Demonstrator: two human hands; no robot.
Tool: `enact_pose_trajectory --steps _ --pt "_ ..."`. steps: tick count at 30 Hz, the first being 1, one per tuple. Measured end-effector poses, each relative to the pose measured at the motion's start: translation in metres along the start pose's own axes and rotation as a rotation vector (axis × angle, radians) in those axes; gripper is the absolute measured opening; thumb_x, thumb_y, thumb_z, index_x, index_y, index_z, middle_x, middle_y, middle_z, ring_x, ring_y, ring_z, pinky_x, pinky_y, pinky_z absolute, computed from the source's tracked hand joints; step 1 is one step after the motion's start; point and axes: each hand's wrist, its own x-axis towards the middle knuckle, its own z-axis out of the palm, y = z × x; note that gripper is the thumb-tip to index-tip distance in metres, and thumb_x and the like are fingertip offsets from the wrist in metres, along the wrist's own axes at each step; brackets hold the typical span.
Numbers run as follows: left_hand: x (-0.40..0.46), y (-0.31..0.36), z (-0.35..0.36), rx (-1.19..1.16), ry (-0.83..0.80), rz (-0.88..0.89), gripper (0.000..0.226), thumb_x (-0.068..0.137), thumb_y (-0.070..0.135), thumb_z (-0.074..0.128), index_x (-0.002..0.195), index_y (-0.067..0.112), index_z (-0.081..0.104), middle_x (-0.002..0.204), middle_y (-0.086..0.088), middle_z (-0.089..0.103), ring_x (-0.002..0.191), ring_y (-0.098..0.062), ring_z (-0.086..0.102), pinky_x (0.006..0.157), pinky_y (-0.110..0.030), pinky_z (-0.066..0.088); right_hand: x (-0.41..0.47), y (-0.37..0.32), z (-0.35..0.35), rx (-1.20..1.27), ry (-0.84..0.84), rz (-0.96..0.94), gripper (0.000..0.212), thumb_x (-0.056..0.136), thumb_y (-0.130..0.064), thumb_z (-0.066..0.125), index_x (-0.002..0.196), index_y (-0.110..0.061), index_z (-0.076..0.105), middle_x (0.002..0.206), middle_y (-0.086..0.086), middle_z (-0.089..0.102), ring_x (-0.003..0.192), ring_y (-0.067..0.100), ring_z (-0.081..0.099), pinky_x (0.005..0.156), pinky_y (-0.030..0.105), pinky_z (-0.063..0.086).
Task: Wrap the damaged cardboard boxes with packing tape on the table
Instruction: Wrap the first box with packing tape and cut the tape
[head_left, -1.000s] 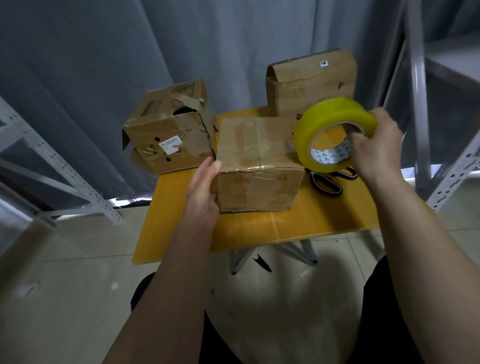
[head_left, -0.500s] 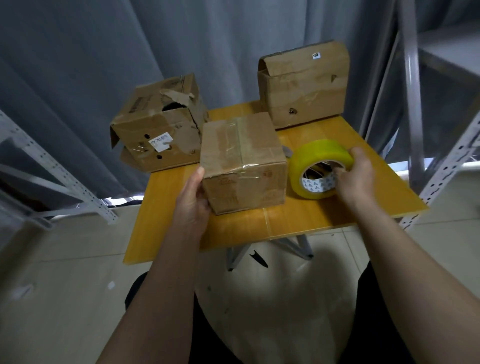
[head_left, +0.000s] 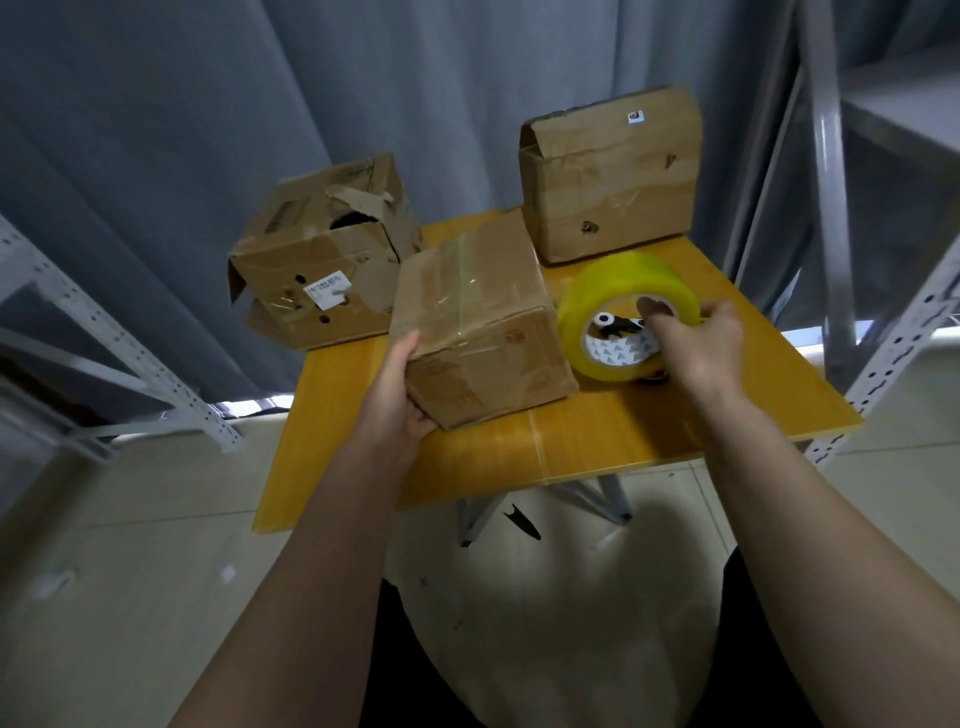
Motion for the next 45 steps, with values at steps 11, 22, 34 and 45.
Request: enact_pose_trajectory --steps 11,22,34,45 --pt "-0.011 -0.022 0.008 -0.294 -0.046 -0.151 0.047 0.102 0.027 0.045 0.143 0.004 0.041 0.142 -0.019 0.049 0.13 -0.038 0.047 0.103 -0.051 0.041 -0.043 -0.068 0.046 0.515 -0.195 0.004 0.006 0.085 -0.028 0.067 0.085 -0.022 0.064 0.087 -0.008 0.073 0.081 0.006 0.068 0.072 0.026 0.054" --pt "-0.02 0.03 0.021 0.818 0.013 0.844 0.095 0.07 0.04 0.085 0.148 0.02 0.033 0.143 0.003 0.048 0.131 -0.011 0.044 0.109 -0.038 0.04 -0.052 -0.111 0.053 0.021 -0.304 -0.375 0.026 0.094 -0.029 0.058 0.106 -0.007 0.065 0.1 0.007 0.067 0.095 0.023 0.062 0.085 0.036 0.049" --pt "-0.017 0.036 0.021 1.144 0.048 0.952 0.089 0.074 0.055 0.075 0.149 0.029 0.034 0.141 0.008 0.049 0.131 -0.013 0.043 0.109 -0.046 0.03 -0.029 -0.106 0.02 0.265 -0.265 -0.244 0.015 0.093 -0.017 0.057 0.103 -0.01 0.064 0.1 0.017 0.065 0.099 0.035 0.065 0.086 0.056 0.053" --pt "-0.005 0.04 0.042 1.228 0.055 0.943 0.101 0.066 0.06 0.079 0.149 0.023 0.034 0.141 0.001 0.045 0.131 -0.018 0.03 0.106 -0.029 0.028 -0.022 -0.095 0.032 0.387 -0.33 -0.044 0.013 0.087 -0.011 0.067 0.078 -0.019 0.061 0.079 0.004 0.068 0.082 0.024 0.07 0.082 0.047 0.058"
